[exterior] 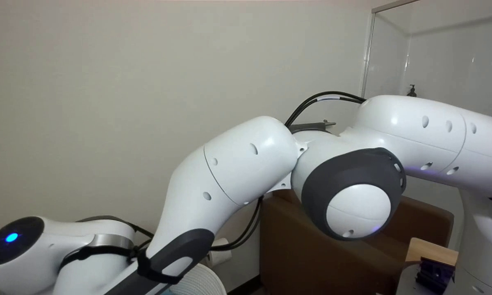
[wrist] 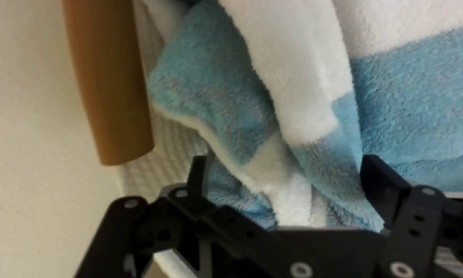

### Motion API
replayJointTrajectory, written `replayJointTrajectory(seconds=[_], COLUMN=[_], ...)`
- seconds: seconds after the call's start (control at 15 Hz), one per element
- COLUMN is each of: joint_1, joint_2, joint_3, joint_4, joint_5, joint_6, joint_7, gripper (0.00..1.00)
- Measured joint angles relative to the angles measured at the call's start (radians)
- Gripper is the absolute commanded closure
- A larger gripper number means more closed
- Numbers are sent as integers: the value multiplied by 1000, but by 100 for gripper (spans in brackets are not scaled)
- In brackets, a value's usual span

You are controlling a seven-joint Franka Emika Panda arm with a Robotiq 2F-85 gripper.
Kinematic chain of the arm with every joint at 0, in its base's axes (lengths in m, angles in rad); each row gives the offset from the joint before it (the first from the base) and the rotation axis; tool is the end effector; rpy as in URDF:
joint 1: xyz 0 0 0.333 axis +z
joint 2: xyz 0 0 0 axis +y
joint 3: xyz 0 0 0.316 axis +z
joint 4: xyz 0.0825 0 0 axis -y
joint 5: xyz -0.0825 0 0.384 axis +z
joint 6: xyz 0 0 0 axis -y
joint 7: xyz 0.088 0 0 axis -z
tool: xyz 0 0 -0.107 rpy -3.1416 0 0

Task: Remove the towel from the basket and put it on the sofa

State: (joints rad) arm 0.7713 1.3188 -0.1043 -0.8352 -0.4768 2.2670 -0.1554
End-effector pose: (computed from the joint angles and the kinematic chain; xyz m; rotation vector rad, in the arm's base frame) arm 0.6076 0.5122 0.0987 2.2232 1.5169 0.3205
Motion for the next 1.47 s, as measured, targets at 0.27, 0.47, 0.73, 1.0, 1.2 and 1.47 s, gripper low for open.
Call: replayJointTrajectory(seconds=[0.27, 0.47, 0.73, 1.0, 1.2, 1.47], joint_1=[36, 8, -97, -149, -151, -154], joint_2=[0, 12, 53, 81, 86, 87], joint_3=[-58, -31, 80, 132, 152, 192], joint_4=[58, 62, 63, 90, 107, 117], joint_5=[-9, 23, 121, 143, 143, 143], joint_6=[-42, -57, -34, -33, -49, -79], joint_7=[31, 17, -99, -140, -155, -237], gripper=[0, 0, 0, 6, 32, 58])
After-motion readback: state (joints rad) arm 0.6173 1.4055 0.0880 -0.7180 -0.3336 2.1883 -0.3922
